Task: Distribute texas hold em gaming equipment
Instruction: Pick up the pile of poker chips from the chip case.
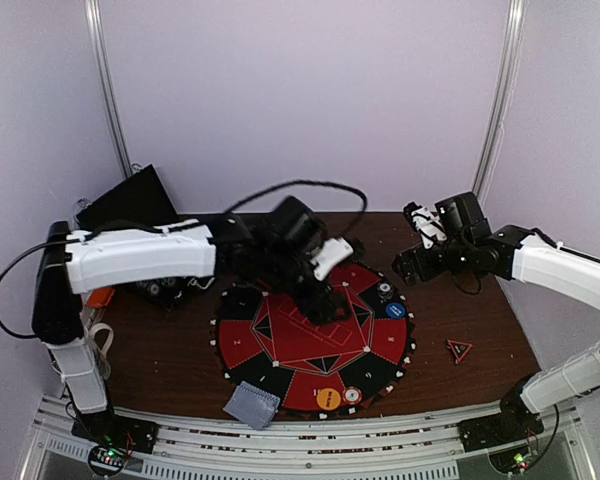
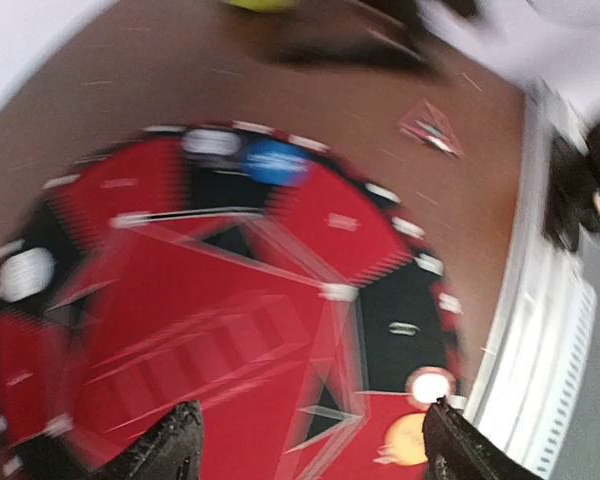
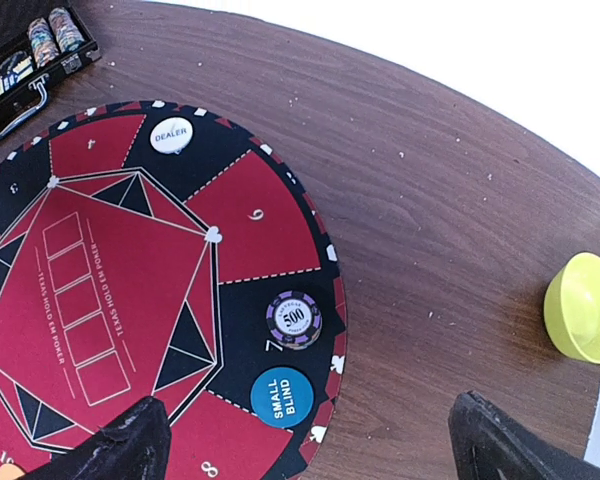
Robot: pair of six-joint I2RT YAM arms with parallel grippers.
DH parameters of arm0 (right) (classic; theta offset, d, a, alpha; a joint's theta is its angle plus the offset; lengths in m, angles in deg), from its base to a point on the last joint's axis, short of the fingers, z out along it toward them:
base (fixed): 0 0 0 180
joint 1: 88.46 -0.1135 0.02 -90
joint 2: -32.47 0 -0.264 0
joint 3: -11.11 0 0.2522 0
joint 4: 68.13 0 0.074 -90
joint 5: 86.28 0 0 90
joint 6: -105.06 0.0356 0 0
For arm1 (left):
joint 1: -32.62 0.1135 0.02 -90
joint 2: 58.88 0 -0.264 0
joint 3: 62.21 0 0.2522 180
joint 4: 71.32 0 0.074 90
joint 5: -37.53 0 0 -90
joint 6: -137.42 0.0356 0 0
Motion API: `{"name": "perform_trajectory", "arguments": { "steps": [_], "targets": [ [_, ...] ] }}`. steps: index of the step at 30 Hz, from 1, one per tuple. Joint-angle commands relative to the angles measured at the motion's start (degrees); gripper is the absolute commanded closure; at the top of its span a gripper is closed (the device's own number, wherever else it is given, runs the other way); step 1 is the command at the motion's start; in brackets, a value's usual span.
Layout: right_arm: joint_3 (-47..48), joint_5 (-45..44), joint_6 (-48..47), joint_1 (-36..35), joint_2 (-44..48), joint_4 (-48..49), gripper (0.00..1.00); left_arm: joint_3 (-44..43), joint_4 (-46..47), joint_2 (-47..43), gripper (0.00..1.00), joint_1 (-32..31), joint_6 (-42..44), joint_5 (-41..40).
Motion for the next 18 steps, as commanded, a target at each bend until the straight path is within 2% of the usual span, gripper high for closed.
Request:
{"name": "perform_trajectory", "arguments": {
  "steps": [1, 5, 8, 12, 18],
  "targets": [
    [2.2, -1.3, -1.0, -0.2, 0.0, 1.1, 0.0, 6.3, -2.8, -12.4, 0.21, 15.7, -5.5, -4.4],
    [3.0, -0.2, -2.5, -0.3, -1.6, 1.2, 0.0, 15.2, -2.3, -19.7, 0.21, 33.9, -10.0, -5.8],
    [4.6, -0.1, -4.2, -0.3, -2.8, 0.5, 0.0, 20.2, -1.6, -22.2, 0.2, 44.1, -10.4, -7.9],
    [5.5, -0.7, -6.1, -0.3, -3.8, 0.8, 0.0, 23.0, -3.1, -20.1, 0.23, 52.0, -7.4, -11.2],
    [5.5, -1.3, -7.0, -0.3, -4.9, 0.6, 0.0, 23.6, -3.5, -14.2, 0.46, 55.1, -4.3, -15.8]
  ]
}}
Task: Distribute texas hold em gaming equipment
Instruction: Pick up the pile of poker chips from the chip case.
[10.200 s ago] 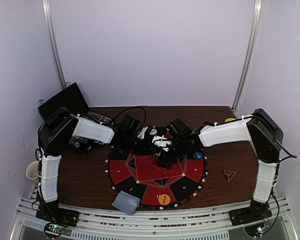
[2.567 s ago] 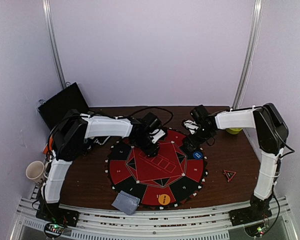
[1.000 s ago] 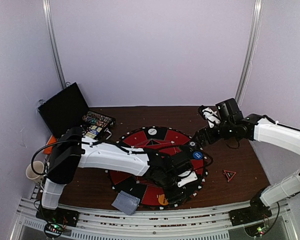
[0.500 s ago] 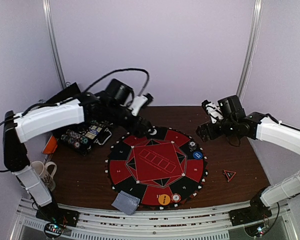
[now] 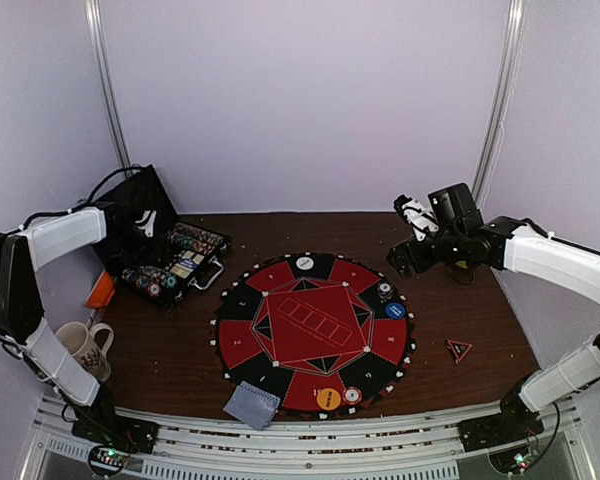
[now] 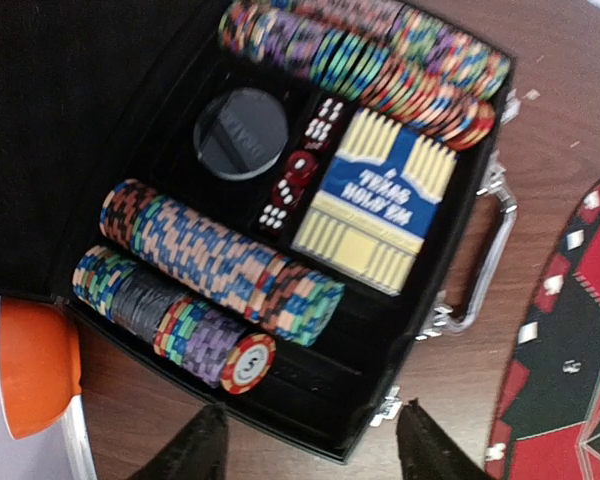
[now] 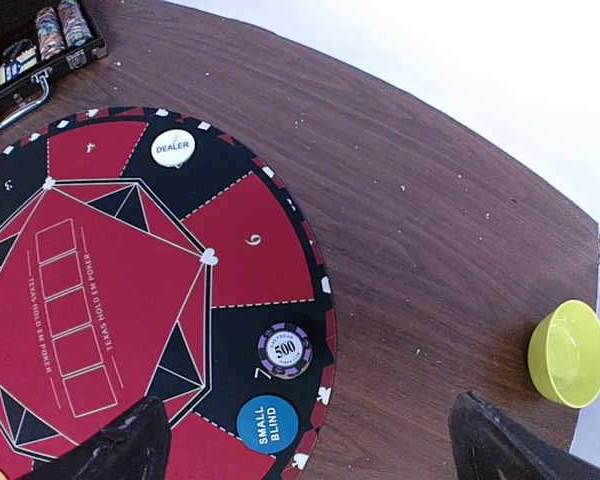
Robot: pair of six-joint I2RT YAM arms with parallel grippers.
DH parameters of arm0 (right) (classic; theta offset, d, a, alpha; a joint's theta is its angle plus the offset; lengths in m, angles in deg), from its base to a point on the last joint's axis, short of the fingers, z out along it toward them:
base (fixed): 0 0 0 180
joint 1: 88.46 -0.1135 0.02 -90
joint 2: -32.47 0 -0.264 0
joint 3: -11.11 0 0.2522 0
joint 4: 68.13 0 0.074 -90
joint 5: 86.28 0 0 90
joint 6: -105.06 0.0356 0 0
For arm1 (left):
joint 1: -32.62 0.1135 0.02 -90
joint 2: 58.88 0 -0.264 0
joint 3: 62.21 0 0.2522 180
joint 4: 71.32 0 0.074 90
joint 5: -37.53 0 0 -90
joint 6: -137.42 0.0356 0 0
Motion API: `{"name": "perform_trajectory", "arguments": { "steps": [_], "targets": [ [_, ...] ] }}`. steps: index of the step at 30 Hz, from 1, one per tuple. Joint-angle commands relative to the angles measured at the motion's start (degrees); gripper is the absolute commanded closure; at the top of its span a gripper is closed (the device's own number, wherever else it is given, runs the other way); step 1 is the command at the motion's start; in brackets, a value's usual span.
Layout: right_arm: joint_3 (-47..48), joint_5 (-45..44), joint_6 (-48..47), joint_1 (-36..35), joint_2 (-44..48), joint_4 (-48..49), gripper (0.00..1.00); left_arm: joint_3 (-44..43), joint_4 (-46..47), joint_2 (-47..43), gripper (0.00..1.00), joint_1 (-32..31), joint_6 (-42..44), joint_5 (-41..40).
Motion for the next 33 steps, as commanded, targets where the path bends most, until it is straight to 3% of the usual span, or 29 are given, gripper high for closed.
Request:
{"name": "perform_trajectory", "arguments": {
  "steps": [1, 9, 17, 33],
  "targets": [
    [1.0, -1.2, -1.5, -0.2, -0.9, -0.2, 0.0, 0.2, 1.2, 3.2, 0.5, 0.4, 2.9, -2.8],
    [1.7, -1.9, -1.7, -0.2, -3.0, -0.6, 0.0, -4.7, 2.8, 11.2, 0.57, 0.4, 5.6, 0.0],
    [2.5, -1.0, -2.2, -0.2, -4.6, -0.7, 0.0, -4.2, 4.4, 14.0, 0.57, 0.4, 6.5, -5.8],
    [3.1, -1.5, -2.4, -0.1, -5.0, -1.8, 0.0, -1.7, 9.2, 15.7, 0.62, -0.5, 9.4, 0.8]
  ]
}}
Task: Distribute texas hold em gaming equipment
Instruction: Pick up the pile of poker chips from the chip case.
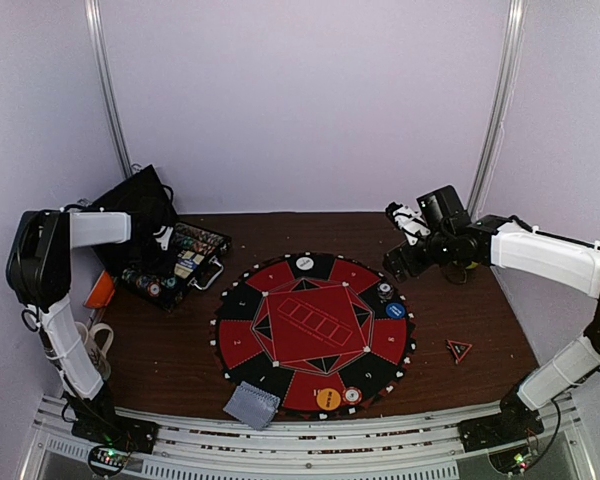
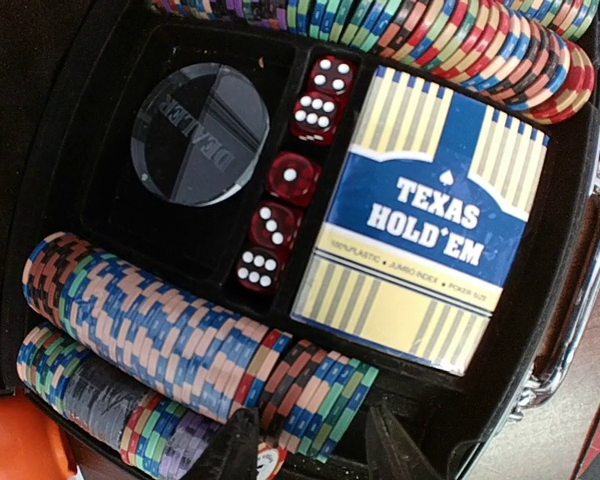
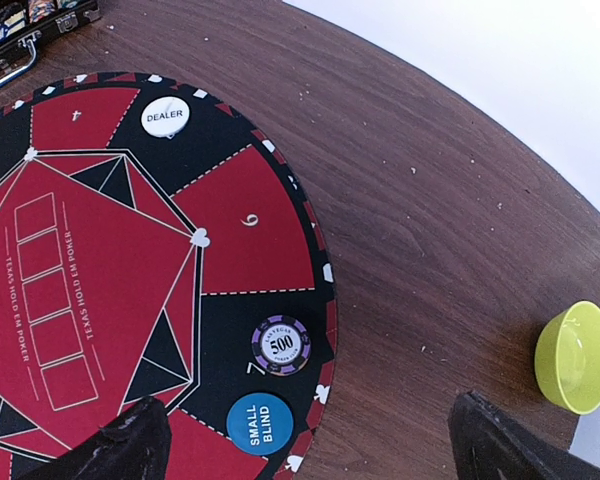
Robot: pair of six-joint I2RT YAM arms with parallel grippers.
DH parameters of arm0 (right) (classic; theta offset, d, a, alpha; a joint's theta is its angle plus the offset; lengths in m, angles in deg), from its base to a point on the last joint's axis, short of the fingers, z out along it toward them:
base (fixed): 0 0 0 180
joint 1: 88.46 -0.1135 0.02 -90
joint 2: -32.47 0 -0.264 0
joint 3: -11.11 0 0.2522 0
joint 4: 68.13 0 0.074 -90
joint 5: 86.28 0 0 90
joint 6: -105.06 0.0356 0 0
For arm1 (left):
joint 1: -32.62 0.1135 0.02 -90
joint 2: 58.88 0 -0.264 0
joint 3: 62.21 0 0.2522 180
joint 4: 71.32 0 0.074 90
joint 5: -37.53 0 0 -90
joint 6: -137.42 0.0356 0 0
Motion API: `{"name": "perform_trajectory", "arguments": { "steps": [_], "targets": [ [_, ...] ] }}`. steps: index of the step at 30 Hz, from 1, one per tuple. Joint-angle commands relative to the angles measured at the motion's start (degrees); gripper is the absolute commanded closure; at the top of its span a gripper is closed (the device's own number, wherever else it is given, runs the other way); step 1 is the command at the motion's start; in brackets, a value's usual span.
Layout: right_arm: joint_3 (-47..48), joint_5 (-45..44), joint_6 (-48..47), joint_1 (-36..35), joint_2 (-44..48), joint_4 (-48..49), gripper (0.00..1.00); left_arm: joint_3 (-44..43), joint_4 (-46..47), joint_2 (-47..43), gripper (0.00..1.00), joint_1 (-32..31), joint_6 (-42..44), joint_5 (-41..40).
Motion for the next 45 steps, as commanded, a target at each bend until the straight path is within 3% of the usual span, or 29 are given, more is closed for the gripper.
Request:
{"name": "perform_trajectory", "arguments": {
  "steps": [1, 9, 15, 22, 28, 34, 45],
  "targets": [
    [1.2, -1.2, -0.3, -0.2, 0.0, -0.9, 0.0, 2.4, 4.3, -0.3, 0.62, -1.2, 1.9, 4.2],
    [1.2, -0.5, -0.5, -0.2, -0.2, -1.0, 0.0, 5.5, 5.0, -1.9, 0.61, -2.0, 1.8, 2.2],
    [1.3, 0.4, -0.6, -0.3, -0.8, -1.3, 0.0, 2.7, 4.0, -0.7, 0.61, -2.2, 2.3, 0.2],
    [1.7, 0.3, -1.0, -0.2, -0.9, -1.4, 0.0, 0.5, 2.7, 2.2, 0.5, -2.1, 4.3, -2.8],
    [2.2, 0.0, -1.3, -0.2, -1.1, -1.6, 0.0, 0.0, 2.5, 3.8, 0.46, -2.0, 4.3, -1.1],
    [2.3, 0.0, -1.5, -0.3, -1.2, -1.7, 0.0, 1.2, 2.7, 3.2, 0.48, -2.5, 4.9, 3.6],
    [2.1, 0.4, -1.9, -0.3, -1.3, -1.4, 0.0, 3.6, 2.1, -0.4, 0.51, -3.7, 6.0, 0.0]
  ]
}}
